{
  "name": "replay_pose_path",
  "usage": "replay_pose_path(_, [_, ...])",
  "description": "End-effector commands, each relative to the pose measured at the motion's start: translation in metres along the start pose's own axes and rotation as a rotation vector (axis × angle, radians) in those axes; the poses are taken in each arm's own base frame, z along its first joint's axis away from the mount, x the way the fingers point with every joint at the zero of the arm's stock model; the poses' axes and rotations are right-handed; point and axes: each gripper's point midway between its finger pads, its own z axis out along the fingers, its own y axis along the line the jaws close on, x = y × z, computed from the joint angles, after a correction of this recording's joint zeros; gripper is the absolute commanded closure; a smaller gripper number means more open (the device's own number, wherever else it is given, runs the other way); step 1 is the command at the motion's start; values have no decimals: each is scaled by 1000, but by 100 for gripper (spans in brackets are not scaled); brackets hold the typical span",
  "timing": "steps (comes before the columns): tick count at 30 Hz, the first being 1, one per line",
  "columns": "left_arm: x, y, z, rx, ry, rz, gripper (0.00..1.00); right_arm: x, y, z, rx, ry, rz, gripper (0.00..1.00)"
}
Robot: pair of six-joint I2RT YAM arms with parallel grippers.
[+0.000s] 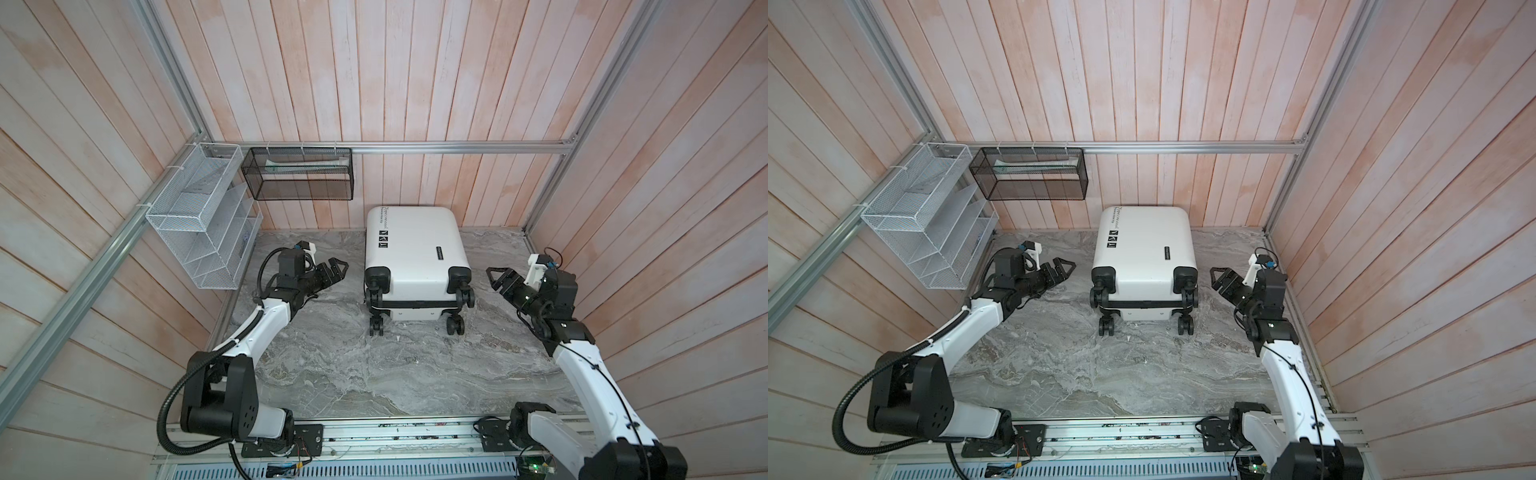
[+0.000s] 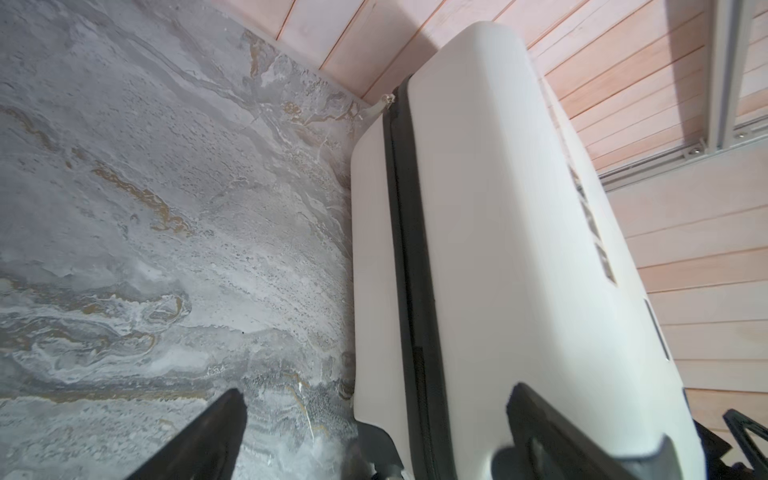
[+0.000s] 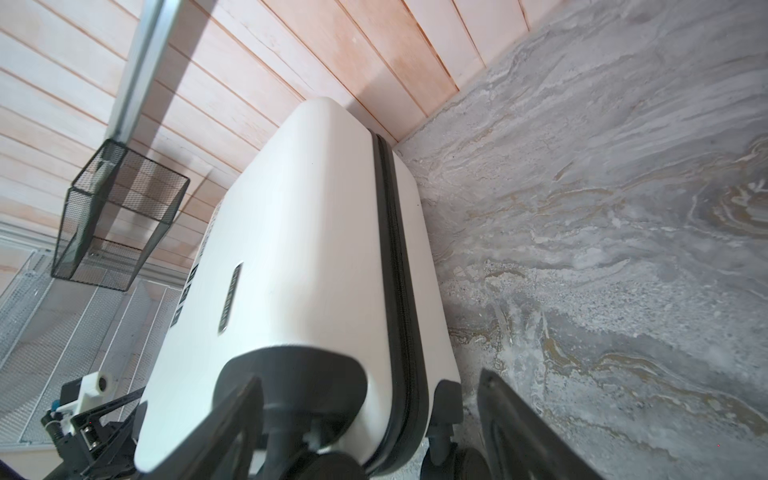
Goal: Pack the luggage
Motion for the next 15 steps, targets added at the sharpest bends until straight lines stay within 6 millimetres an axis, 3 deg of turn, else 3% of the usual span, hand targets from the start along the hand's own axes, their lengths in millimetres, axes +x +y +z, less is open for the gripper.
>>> replay_pose_path(1, [12,-2,-17,19,-6,29,0,31,3,-13,21,54,-78,17])
replay_pose_path(4, [21,-1,-28,24,-15,26,0,58,18,-20,18,81,-170,13])
replay_pose_path(7, [32,2,-34,26,-12,13,0,77,18,-20,75,94,-247,11])
replay_pose_path(15, [41,2,-33,54,-1,-14,0,94,6,-8,229,144,-391,10])
